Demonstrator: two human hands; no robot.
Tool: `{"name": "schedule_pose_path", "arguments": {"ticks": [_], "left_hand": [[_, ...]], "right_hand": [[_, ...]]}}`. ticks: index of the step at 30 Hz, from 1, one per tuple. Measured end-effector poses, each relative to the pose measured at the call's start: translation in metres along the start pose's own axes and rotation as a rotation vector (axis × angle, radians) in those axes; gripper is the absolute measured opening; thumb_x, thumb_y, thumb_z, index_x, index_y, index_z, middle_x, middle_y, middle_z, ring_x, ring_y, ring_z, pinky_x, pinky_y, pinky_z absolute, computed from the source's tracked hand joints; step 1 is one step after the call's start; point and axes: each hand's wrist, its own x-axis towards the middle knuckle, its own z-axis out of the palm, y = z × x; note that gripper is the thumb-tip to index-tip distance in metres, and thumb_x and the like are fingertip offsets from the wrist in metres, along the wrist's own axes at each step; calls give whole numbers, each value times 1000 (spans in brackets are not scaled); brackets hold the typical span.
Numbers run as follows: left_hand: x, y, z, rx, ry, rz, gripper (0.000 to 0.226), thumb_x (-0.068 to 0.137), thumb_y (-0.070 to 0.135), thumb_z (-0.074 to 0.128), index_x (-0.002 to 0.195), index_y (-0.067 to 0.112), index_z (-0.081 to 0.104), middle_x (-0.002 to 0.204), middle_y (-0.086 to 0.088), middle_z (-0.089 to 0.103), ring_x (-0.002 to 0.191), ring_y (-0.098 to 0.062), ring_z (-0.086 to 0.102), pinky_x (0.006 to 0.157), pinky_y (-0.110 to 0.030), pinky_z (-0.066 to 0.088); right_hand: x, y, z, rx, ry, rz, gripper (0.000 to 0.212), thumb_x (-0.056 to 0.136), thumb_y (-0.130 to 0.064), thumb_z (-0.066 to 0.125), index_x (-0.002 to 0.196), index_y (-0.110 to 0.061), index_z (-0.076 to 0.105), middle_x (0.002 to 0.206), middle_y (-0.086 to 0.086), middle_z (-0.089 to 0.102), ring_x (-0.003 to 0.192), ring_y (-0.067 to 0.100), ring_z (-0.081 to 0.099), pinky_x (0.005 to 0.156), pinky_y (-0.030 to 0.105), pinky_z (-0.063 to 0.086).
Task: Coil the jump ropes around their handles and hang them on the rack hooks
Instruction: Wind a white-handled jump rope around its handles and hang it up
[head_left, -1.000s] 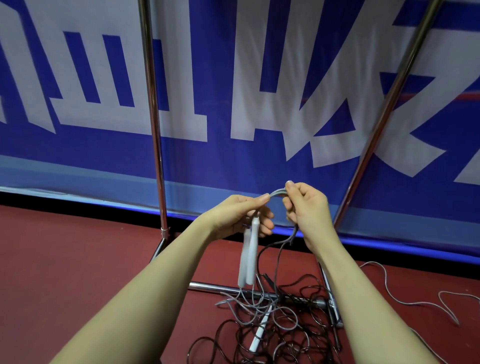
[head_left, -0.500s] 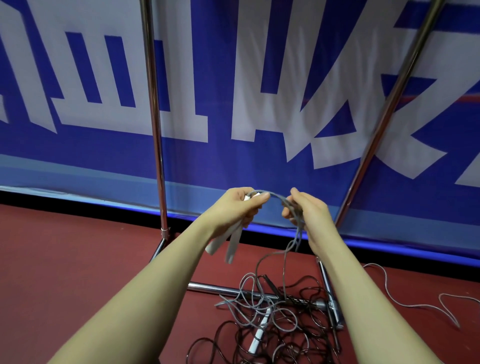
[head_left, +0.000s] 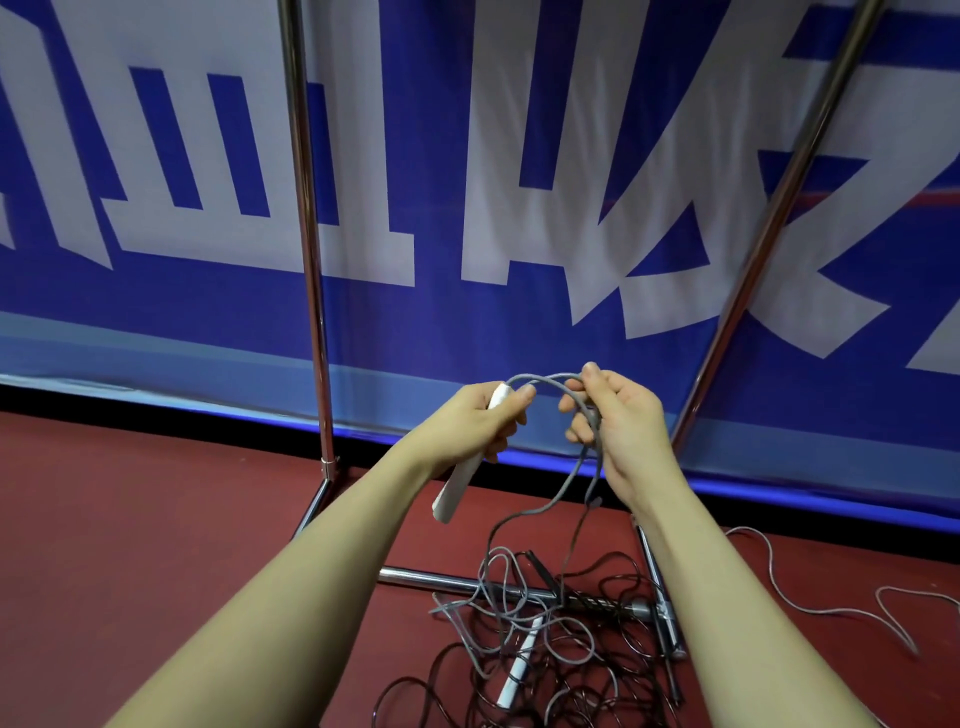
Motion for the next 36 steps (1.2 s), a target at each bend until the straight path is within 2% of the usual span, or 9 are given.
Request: {"name": "schedule_pose_path", "arguments": {"ticks": [4, 8, 13, 19, 22, 25, 27, 33, 36], "left_hand": [[1, 9, 4, -223, 102, 24, 42, 98, 48, 44, 76, 13, 49, 55, 7, 32, 48, -11, 28, 50, -25, 27], [7, 22, 5, -540, 294, -54, 50, 90, 59, 52, 67, 15, 48, 53, 3, 30, 45, -12, 27, 46, -24, 26], [9, 23, 0, -725, 446, -8, 37, 81, 33, 76, 67, 15, 47, 54, 3, 30, 47, -12, 27, 46, -24, 27], [20, 24, 0, -703, 721, -47, 24, 89, 16, 64, 67, 8, 57, 54, 0, 56, 40, -10, 44, 43, -22, 38], [23, 23, 1, -817, 777, -37, 28, 93, 18, 59, 67, 7, 54, 48, 1, 54, 42, -13, 53, 46, -23, 48], [26, 25, -2, -916, 805, -12, 35, 96, 22, 56, 64, 11, 47, 43, 4, 51, 46, -12, 61, 56, -27, 52], [28, 27, -3, -1043, 784, 7, 37, 96, 24, 56, 63, 11, 46, 46, 3, 51, 48, -13, 63, 62, -30, 55], [33, 29, 6, -1391, 704, 59, 44, 97, 25, 56, 59, 12, 40, 43, 2, 37, 38, -12, 41, 57, -28, 50], [35, 28, 6, -1435, 703, 85, 47, 97, 30, 55, 57, 13, 37, 44, 2, 32, 38, -13, 37, 58, -28, 50]], "right_hand": [[-1, -7, 0, 196, -95, 59, 23, 100, -15, 46, 91, -2, 62, 65, 3, 63, 46, 9, 44, 43, 21, 40], [-7, -11, 4, 176, -278, 107, 18, 98, -8, 44, 97, -2, 61, 76, 4, 70, 48, 11, 51, 49, 23, 47], [-10, -10, 3, 16, -460, 192, 18, 92, -9, 53, 98, 1, 66, 76, 8, 70, 53, 13, 59, 56, 26, 54], [-10, -7, -1, 14, -553, 288, 26, 83, -14, 57, 102, 1, 67, 81, 10, 72, 60, 15, 65, 62, 28, 56], [-8, -7, -4, -18, -498, 306, 18, 90, -7, 54, 99, 1, 67, 80, 10, 72, 59, 14, 64, 61, 26, 56], [-2, -7, -10, -111, -336, 235, 8, 89, -4, 60, 89, -2, 67, 70, 7, 68, 53, 12, 58, 56, 20, 52], [1, -3, -10, -207, -227, 160, 4, 87, -2, 65, 90, -4, 65, 64, 3, 65, 51, 11, 52, 55, 18, 47], [9, 16, 2, -395, 48, -45, 16, 85, -17, 71, 100, -15, 64, 53, -7, 60, 56, 13, 46, 61, 29, 40], [9, 17, 7, -404, 99, -96, 9, 87, -19, 69, 94, -14, 66, 58, -5, 58, 55, 11, 44, 60, 29, 41]]}}
